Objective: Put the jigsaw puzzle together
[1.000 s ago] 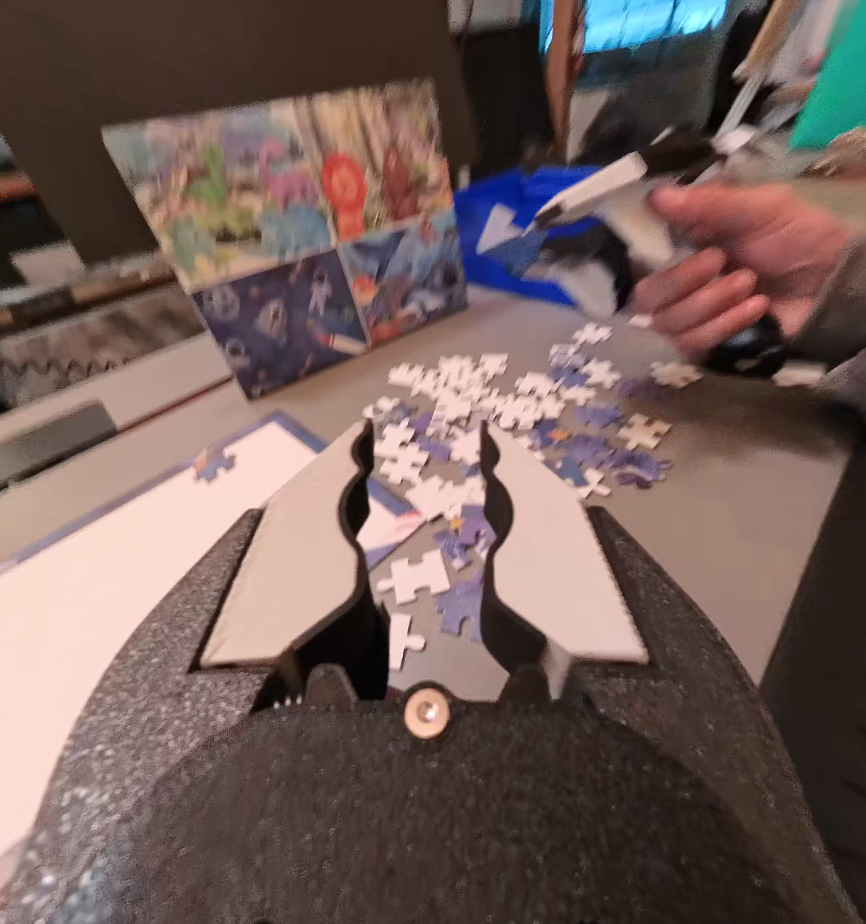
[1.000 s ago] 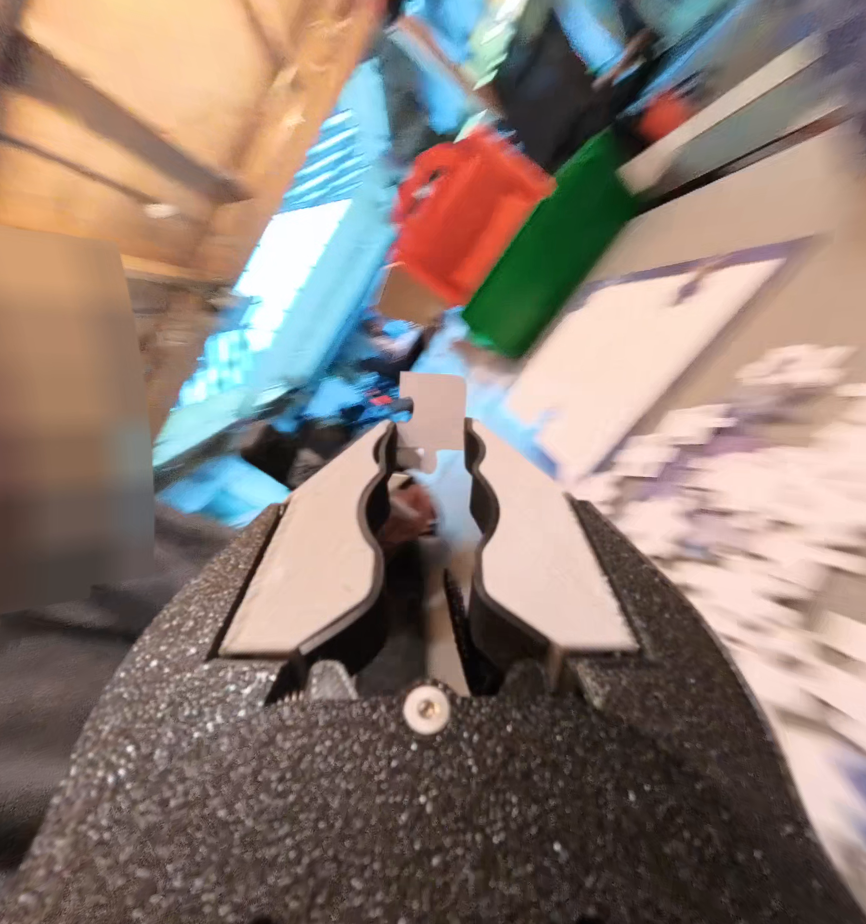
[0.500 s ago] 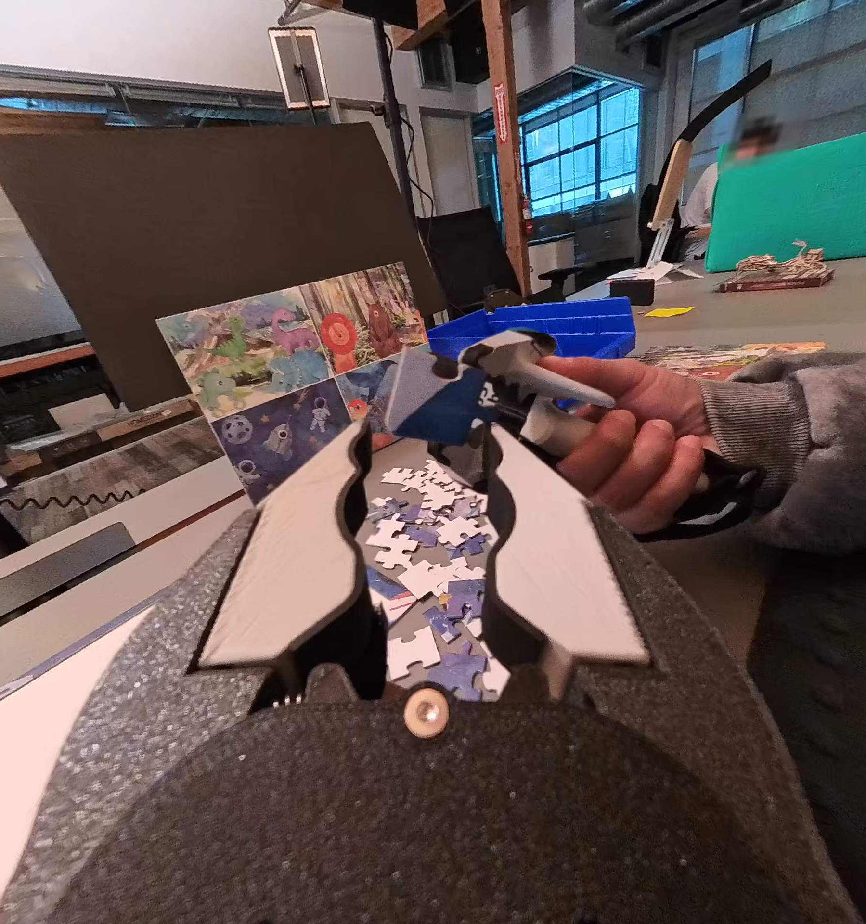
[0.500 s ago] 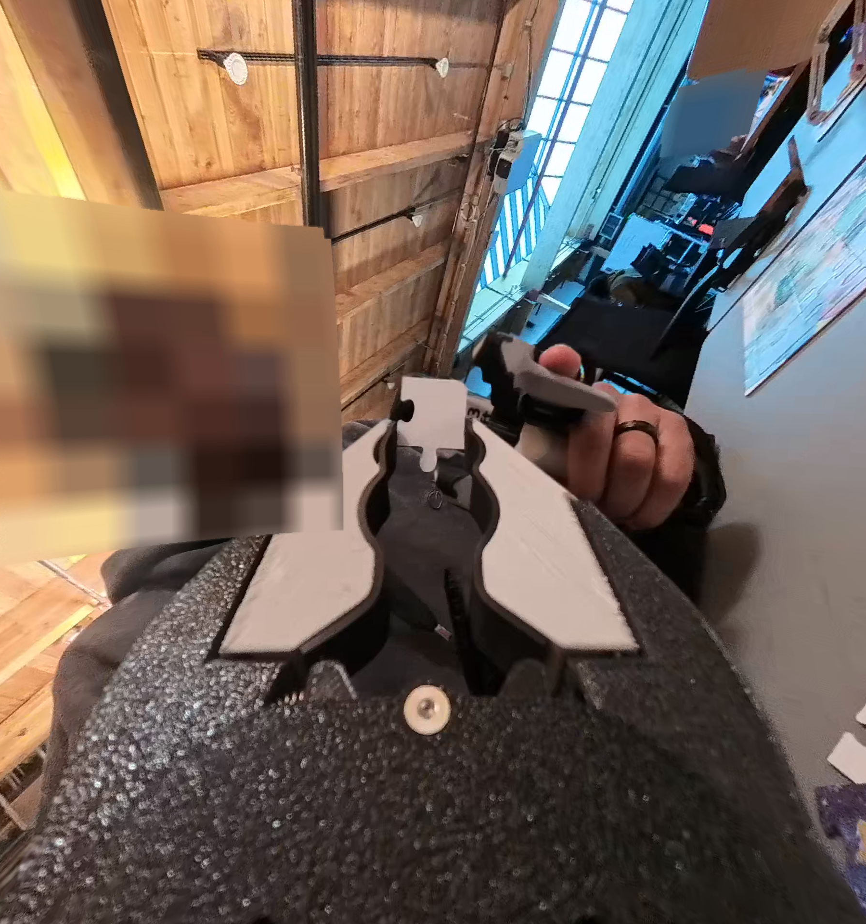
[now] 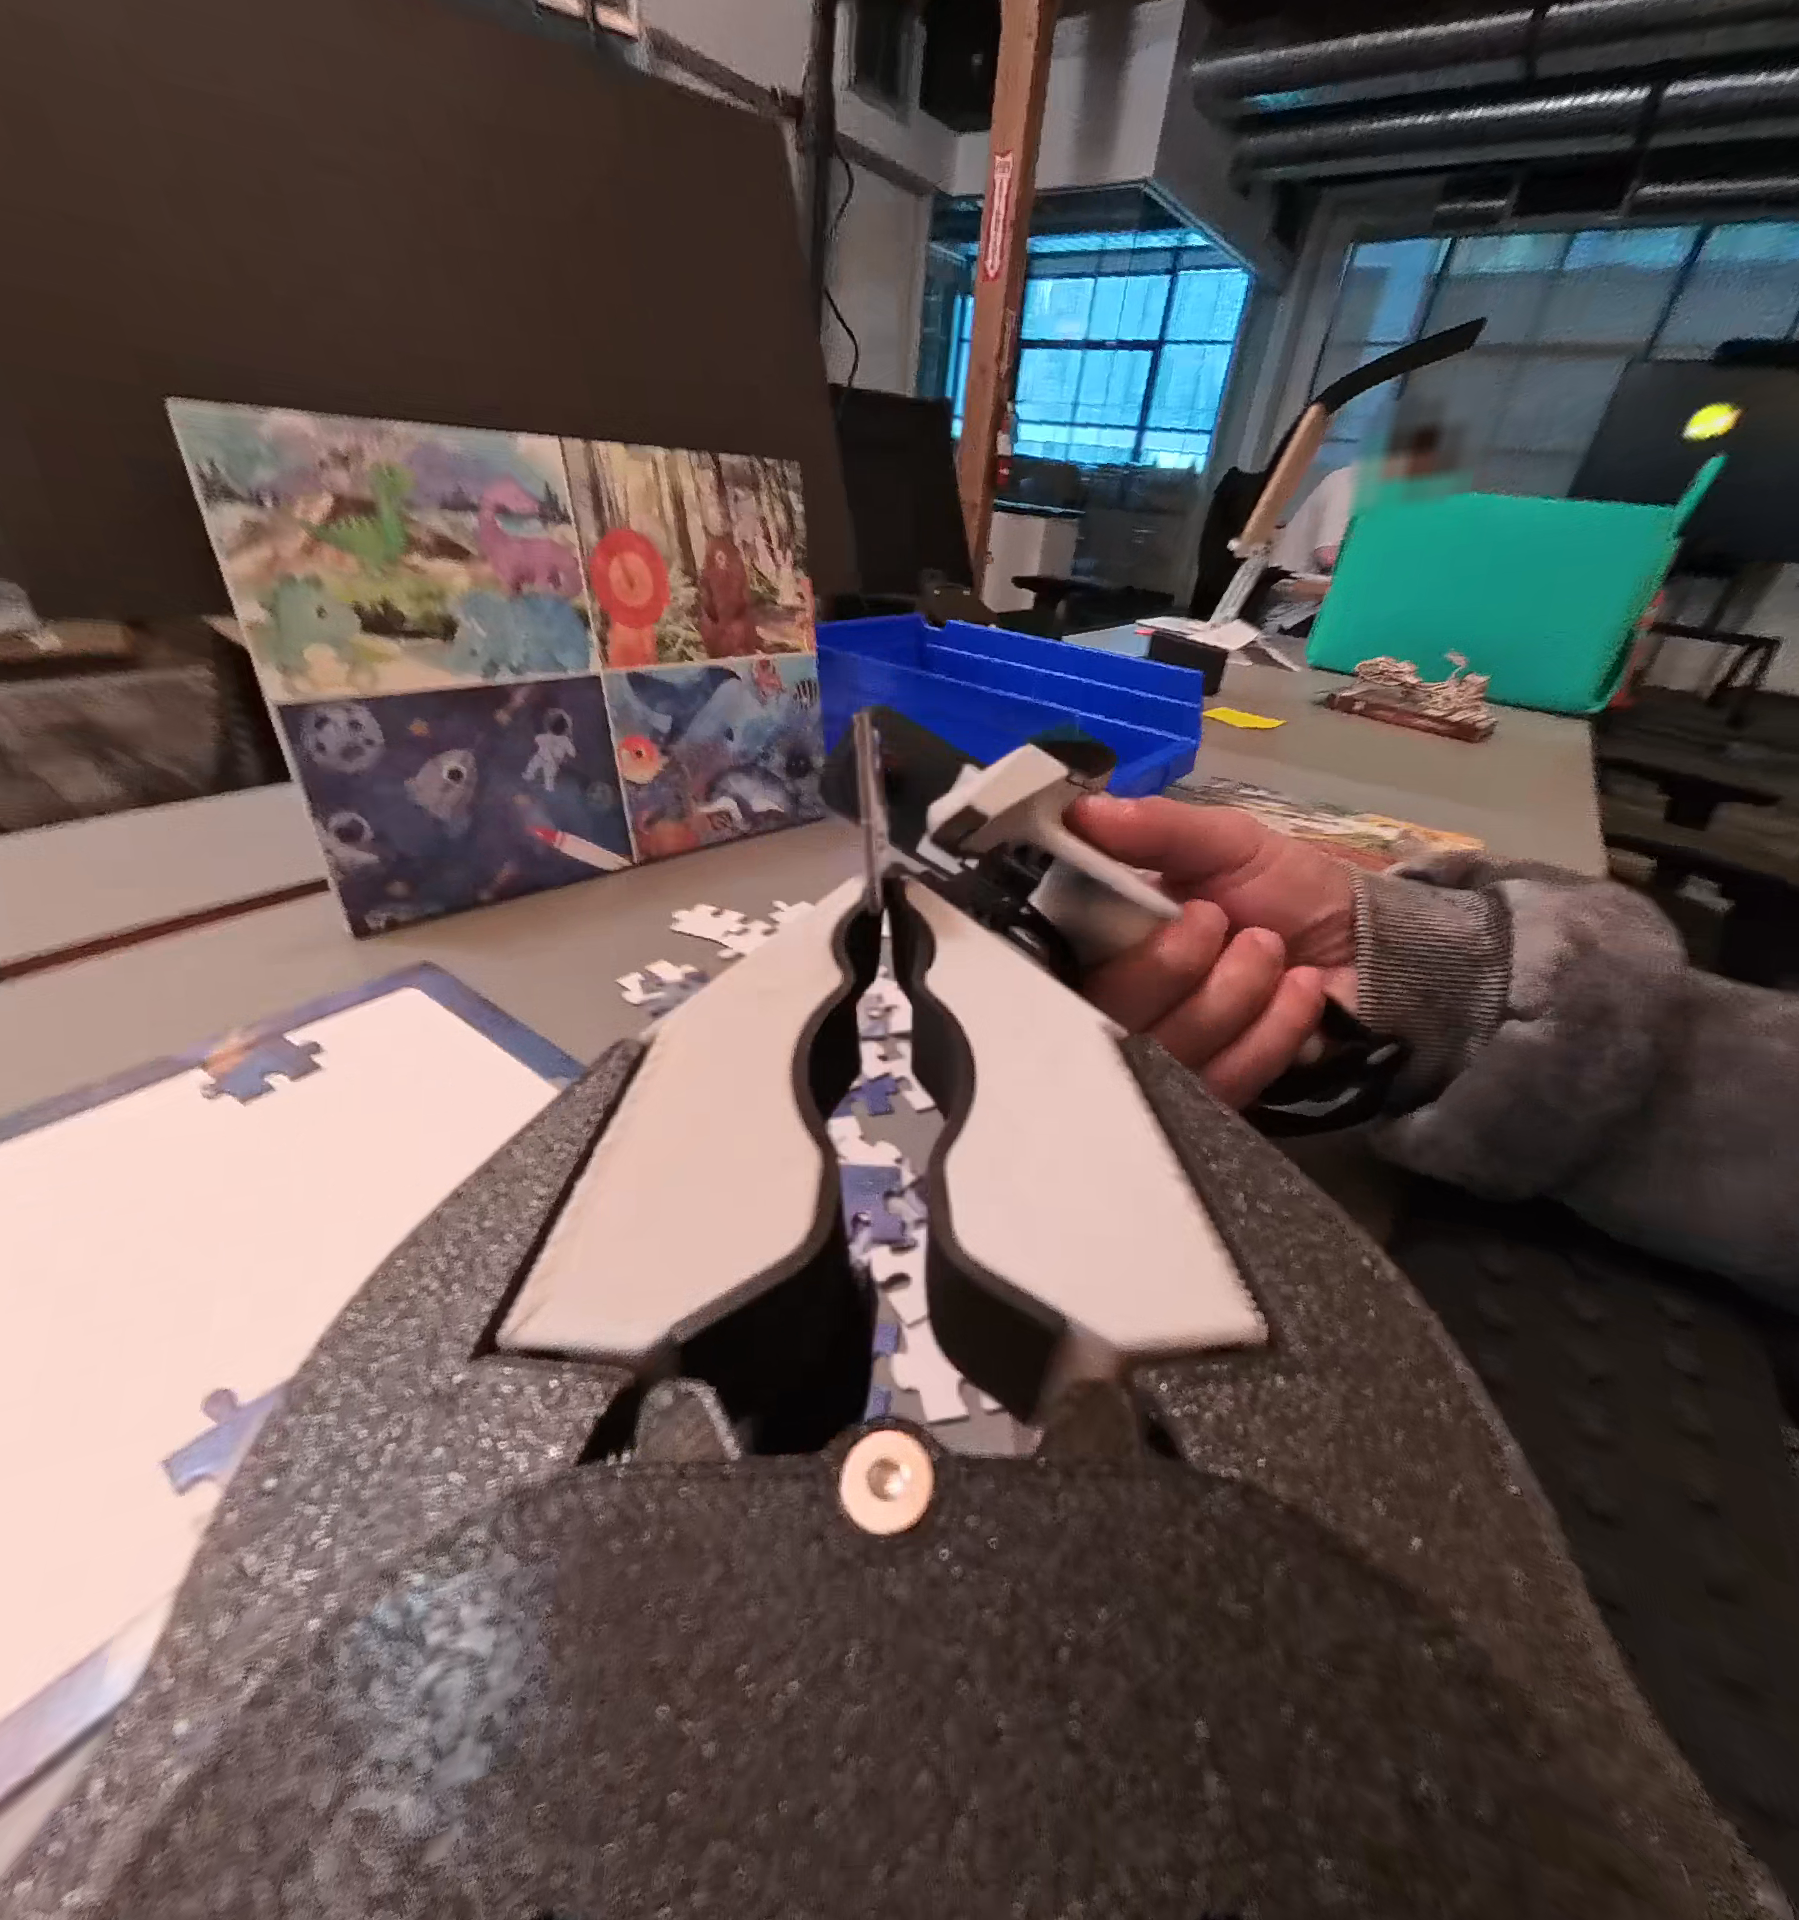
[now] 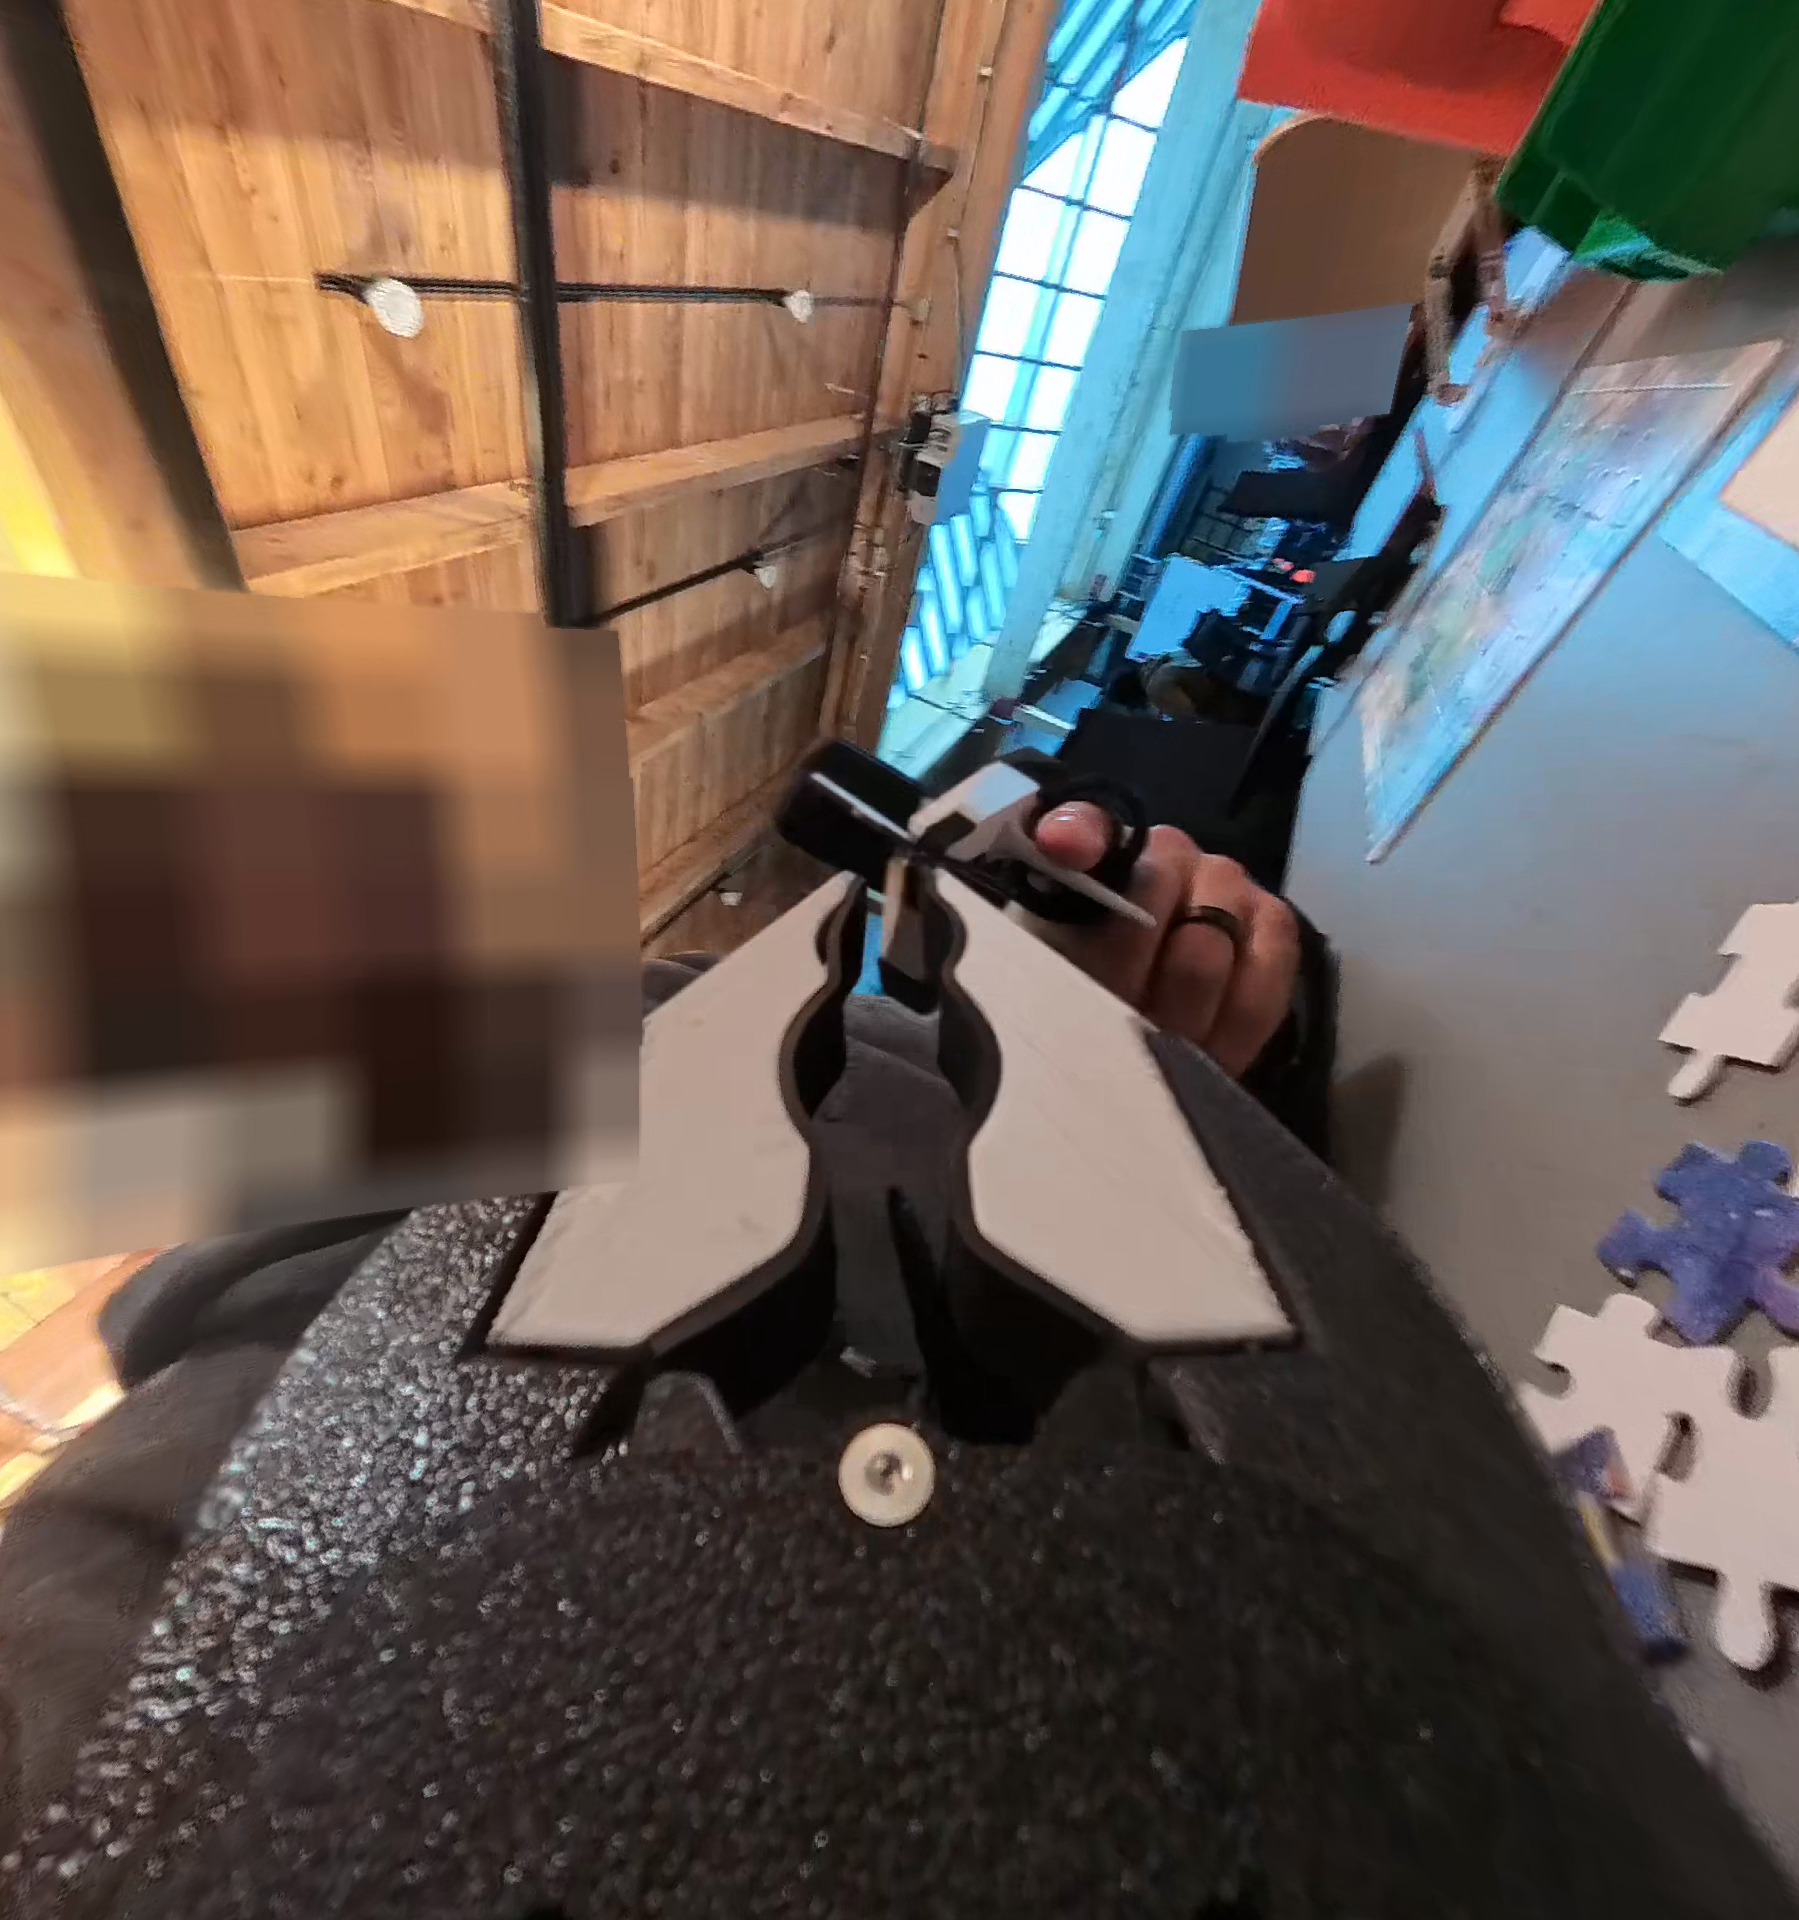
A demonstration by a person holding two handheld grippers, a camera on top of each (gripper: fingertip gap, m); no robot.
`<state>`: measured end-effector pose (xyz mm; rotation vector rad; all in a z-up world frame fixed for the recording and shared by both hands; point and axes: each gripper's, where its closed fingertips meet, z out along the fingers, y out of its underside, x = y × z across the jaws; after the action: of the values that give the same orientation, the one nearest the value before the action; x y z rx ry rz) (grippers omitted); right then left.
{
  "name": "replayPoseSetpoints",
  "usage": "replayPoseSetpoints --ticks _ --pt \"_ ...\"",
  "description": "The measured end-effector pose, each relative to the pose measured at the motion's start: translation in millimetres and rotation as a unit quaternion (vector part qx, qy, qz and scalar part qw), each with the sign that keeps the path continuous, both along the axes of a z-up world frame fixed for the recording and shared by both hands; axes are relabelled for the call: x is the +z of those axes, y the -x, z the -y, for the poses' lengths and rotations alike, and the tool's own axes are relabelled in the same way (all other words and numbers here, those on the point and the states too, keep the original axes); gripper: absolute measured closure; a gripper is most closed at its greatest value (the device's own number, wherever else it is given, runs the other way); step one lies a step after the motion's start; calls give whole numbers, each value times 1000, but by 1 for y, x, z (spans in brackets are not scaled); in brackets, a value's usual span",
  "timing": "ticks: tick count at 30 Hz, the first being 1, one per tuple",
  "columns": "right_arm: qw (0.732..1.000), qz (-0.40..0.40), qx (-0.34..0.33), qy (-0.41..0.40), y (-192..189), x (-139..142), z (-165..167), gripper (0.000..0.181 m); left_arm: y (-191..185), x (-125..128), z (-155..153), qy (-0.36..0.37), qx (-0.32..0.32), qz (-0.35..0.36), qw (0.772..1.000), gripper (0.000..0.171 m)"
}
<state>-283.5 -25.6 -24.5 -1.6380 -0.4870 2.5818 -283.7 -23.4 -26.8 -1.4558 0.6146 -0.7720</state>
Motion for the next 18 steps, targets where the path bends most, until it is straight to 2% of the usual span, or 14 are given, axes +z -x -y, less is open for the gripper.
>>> replayPoseSetpoints --ticks 1,4,7,9,11,13,15,18 --pt "1000 17 -8 -14 2 -5 -1 170 0 -1 -1 16 -8 10 1000 171" --pt "999 18 -20 -29 2 -3 -3 165 3 -3 -4 57 -24 40 997 171" --pt "992 68 -67 -85 5 -14 -12 159 6 -1 -5 86 -40 74 993 171" --pt "987 49 -98 -119 3 -2 -14 159 7 0 -5 97 -51 85 990 171" --pt "983 11 -118 -143 -1 16 -12 159 4 -2 -3 101 -58 81 990 171" --pt "977 3 -130 -167 -2 23 -10 158 -1 -4 0 101 -68 71 990 171" --pt "971 17 -138 -196 1 21 -8 158 -7 -9 5 107 -86 58 989 171" --pt "964 58 -114 -232 9 7 2 160 -15 -14 11 113 -105 41 987 171"
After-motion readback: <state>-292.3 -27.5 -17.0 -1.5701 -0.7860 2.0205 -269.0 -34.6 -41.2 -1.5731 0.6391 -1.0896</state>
